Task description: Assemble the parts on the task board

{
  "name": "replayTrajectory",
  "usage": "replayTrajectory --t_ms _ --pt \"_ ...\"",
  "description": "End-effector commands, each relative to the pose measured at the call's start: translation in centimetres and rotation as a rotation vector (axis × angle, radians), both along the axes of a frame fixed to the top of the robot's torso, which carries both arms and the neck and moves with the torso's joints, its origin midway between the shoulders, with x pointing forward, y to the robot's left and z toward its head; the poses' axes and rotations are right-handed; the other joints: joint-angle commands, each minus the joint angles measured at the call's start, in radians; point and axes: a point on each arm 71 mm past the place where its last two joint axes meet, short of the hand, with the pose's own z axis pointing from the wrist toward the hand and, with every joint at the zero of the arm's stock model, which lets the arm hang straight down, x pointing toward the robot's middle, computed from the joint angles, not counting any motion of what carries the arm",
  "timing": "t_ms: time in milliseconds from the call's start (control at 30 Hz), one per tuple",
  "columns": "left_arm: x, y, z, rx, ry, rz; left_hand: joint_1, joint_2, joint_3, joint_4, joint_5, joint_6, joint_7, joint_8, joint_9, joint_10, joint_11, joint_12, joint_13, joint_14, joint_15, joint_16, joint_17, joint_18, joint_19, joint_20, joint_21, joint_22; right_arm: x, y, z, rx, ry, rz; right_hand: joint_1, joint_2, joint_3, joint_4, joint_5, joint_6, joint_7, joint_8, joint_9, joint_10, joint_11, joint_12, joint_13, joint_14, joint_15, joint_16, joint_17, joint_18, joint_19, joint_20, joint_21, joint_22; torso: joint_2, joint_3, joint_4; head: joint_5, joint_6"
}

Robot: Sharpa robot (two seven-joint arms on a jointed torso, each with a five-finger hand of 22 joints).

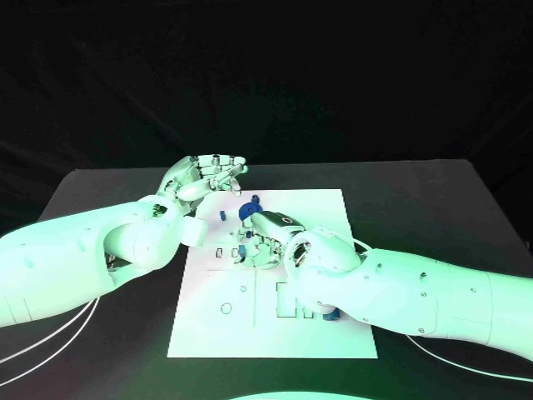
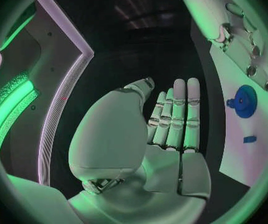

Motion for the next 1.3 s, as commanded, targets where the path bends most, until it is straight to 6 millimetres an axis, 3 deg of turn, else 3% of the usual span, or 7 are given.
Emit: replayTrajectory --t_ms 33,233,367,400,567,900,1300 --pt "0.2 0.5 0.0 0.007 -0.002 0.003 -0.008 -0.007 0.006 0.002 -0.006 -0.004 0.0 0.006 0.002 0.022 0.001 0.002 0.004 -0.009 0.0 0.008 -0.001 0.013 -0.011 0.002 0.007 0.004 -0.4 -0.1 0.8 0.061 -0.059 0.014 0.04 0.022 -0.099 0.007 -0.019 -0.036 0.015 -0.02 -0.018 -0.015 0.012 -0.006 -0.013 0.083 0.012 -0.002 0.18 -0.007 0.0 0.01 -0.01 0.037 -0.005 0.0004 -0.0027 0.005 -0.001" --pt "0.6 1.6 -0.4 0.065 0.02 0.015 -0.038 -0.018 0.0 0.005 -0.008 -0.035 0.002 0.004 0.007 0.069 -0.01 0.09 0.05 0.031 -0.011 0.129 0.057 0.014 -0.004 -0.005 0.055 0.029 -0.8 -1.3 2.4 0.132 -0.073 0.055 0.054 0.018 -0.147 0.009 -0.02 -0.078 0.03 -0.051 -0.037 -0.026 0.025 -0.011 -0.025 0.082 0.023 -0.004 0.175 -0.003 -0.01 0.019 -0.032 0.023 -0.01 -0.0002 -0.0036 0.018 -0.001" --pt "0.6 2.4 -0.8 0.145 0.047 0.012 -0.078 -0.001 -0.056 0.032 -0.006 -0.062 -0.002 0.103 0.058 -0.047 -0.02 0.433 0.286 0.065 -0.019 0.326 0.158 0.016 0.011 -0.014 0.151 0.078 -0.8 -3.4 3.8 0.207 -0.052 0.102 0.075 0.045 -0.13 0.008 -0.016 -0.055 0.027 -0.043 -0.039 -0.039 0.024 -0.016 -0.036 0.073 0.023 -0.02 0.146 0.008 -0.036 0.022 -0.08 -0.009 -0.017 -0.0025 -0.0056 0.033 -0.004" --pt "0.6 2.6 -0.9 0.157 0.054 0.01 -0.102 0.004 -0.071 0.044 -0.008 -0.049 -0.011 0.136 0.072 -0.04 -0.028 0.526 0.343 0.174 -0.024 0.422 0.298 0.015 0.023 -0.015 0.173 0.088 -0.8 -3.8 4.0 0.218 -0.046 0.107 0.077 0.048 -0.128 0.007 -0.015 -0.052 0.027 -0.041 -0.039 -0.04 0.023 -0.016 -0.036 0.072 0.023 -0.022 0.143 0.009 -0.039 0.022 -0.085 -0.013 -0.018 -0.003 -0.0061 0.035 -0.005" --pt "0.3 3.6 -1.4 0.273 0.107 -0.011 -0.183 0.034 -0.096 0.053 -0.004 -0.067 -0.024 0.27 0.133 -0.111 -0.042 0.805 0.505 0.356 -0.04 0.581 0.552 -0.015 0.172 -0.03 0.313 0.27 -0.3 -7.1 5.4 0.309 -0.013 0.097 0.089 0.075 -0.102 0.005 0.028 -0.022 0.018 -0.015 -0.038 -0.149 0.016 -0.092 -0.137 0.029 0.017 -0.092 0.025 0.042 -0.131 0.018 -0.254 -0.127 -0.03 -0.0089 -0.0138 0.057 -0.005" --pt "-0.3 4.7 -2.6 0.595 0.179 -0.104 -0.277 0.051 -0.121 0.057 -0.005 -0.052 -0.056 0.371 0.184 -0.073 -0.072 0.911 0.545 0.454 -0.068 0.635 0.677 -0.04 0.295 -0.056 0.393 0.4 3.2 -14.9 7.3 0.451 0.016 -0.102 0.07 0.089 -0.101 0.004 0.14 -0.034 0.01 0.062 -0.034 -0.333 0.007 -0.265 -0.396 -0.084 0.008 -0.348 -0.286 0.102 -0.284 0.01 -0.658 -0.4 -0.064 -0.0281 -0.0066 0.084 -0.026" --pt "-0.9 4.5 -4.1 0.901 0.275 -0.174 -0.325 0.058 -0.146 0.057 -0.005 -0.034 -0.08 0.437 0.229 -0.038 -0.094 0.955 0.57 0.491 -0.088 0.651 0.726 -0.049 0.34 -0.074 0.418 0.445 5.9 -20.3 6.8 0.506 -0.037 -0.286 0.061 0.097 -0.104 0.004 0.141 -0.051 0.008 0.103 -0.05 -0.324 0.006 -0.348 -0.545 -0.18 0.007 -0.699 -0.594 0.106 -0.288 0.01 -0.822 -0.514 -0.099 -0.0441 0.002 0.115 -0.051"
